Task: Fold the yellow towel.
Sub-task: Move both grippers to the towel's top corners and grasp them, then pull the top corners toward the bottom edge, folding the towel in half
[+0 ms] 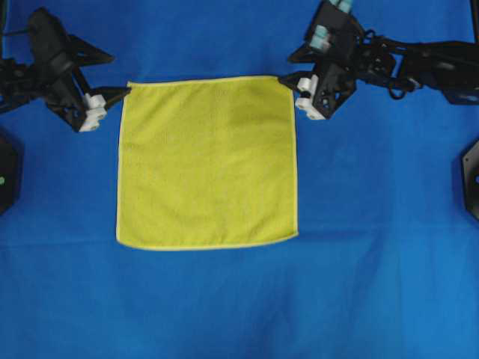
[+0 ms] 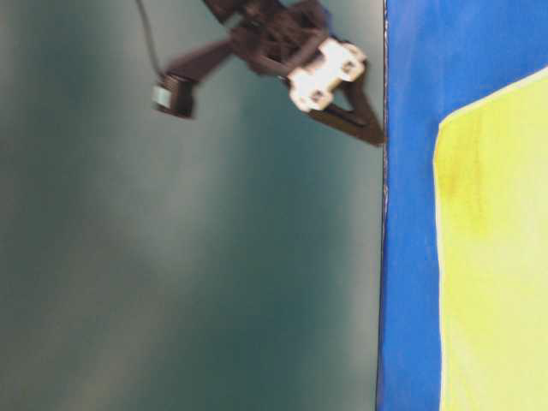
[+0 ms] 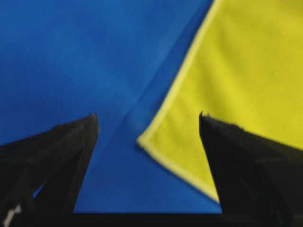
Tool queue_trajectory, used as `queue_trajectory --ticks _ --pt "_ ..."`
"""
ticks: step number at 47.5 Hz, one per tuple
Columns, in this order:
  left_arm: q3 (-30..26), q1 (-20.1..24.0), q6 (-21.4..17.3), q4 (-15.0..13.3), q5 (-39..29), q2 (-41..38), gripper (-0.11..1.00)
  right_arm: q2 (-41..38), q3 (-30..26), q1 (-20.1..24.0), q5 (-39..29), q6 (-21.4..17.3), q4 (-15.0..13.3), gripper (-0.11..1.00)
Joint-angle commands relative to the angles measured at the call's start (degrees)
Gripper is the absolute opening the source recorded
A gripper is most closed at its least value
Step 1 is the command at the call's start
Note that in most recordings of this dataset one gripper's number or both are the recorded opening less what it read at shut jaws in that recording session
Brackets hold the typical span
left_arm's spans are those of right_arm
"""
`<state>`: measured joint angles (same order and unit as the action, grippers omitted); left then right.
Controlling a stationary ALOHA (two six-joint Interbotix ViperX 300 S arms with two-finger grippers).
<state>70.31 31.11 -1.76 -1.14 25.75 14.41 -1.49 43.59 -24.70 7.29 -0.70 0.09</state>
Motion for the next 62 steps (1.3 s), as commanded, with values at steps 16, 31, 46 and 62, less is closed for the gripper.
queue_trajectory --ticks 16,31,46,62 --pt "-5.3 3.9 -0.4 0.0 2.0 -13.5 0.8 -8.7 -3.7 -2.1 0.7 -0.1 -0.1 0.57" --pt "-7.6 4.6 -1.1 0.1 -1.1 -17.5 0.5 -9.0 -3.6 -2.3 0.4 0.3 -1.1 0.35" --pt "-8.8 4.2 -3.0 0.0 -4.7 -17.1 0.02 -8.1 -3.0 -2.3 -2.1 -0.4 -0.8 0.03" --pt "-10.3 4.0 -4.2 0.0 -9.4 -8.1 0.02 -1.4 -2.3 -2.3 -2.5 -0.4 -0.8 0.03"
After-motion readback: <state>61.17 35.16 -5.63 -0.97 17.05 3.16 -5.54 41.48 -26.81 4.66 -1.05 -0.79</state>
